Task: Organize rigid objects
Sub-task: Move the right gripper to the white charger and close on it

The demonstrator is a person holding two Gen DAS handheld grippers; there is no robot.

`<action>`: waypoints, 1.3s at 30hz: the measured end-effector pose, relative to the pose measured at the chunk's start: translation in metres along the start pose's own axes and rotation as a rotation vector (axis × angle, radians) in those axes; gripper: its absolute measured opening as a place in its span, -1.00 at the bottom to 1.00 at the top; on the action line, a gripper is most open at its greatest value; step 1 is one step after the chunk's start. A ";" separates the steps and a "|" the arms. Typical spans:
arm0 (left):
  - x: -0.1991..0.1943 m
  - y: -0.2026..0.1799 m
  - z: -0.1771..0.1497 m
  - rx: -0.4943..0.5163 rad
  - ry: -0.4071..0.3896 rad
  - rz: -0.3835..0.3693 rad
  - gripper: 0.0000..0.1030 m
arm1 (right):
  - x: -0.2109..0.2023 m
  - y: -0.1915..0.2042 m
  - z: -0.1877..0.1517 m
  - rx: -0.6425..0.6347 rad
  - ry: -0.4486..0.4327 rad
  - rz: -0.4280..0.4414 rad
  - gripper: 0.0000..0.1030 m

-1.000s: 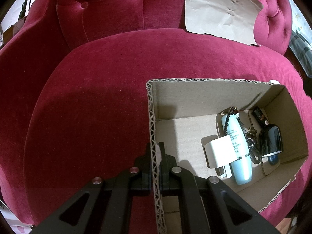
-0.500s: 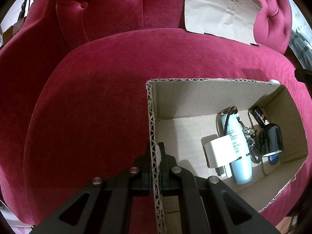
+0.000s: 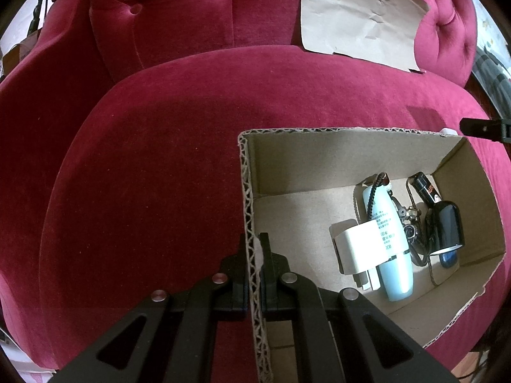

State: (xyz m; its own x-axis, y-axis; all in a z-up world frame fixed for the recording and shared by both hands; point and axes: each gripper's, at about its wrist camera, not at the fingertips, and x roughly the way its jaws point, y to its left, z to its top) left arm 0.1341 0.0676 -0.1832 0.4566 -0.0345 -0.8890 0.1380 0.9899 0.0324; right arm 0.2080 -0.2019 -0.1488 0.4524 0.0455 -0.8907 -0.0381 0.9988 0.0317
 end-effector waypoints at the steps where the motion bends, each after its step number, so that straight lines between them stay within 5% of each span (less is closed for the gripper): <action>1: 0.000 0.000 0.000 0.001 0.000 0.000 -0.92 | 0.004 -0.002 0.000 0.006 0.009 -0.001 0.90; 15: 0.000 -0.001 0.000 -0.002 0.003 -0.003 -0.92 | 0.035 -0.009 -0.003 0.034 0.061 0.010 0.65; 18: 0.000 -0.002 -0.001 0.000 0.002 -0.002 -0.92 | 0.038 -0.007 -0.004 0.027 0.072 0.007 -0.06; 39: 0.000 0.001 0.001 -0.002 0.002 -0.005 -0.92 | 0.007 0.001 -0.012 0.010 0.045 -0.041 -0.11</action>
State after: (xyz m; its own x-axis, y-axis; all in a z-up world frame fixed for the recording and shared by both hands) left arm 0.1352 0.0681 -0.1830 0.4539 -0.0395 -0.8902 0.1386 0.9900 0.0267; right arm 0.2008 -0.2003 -0.1601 0.4128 0.0035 -0.9108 -0.0109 0.9999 -0.0011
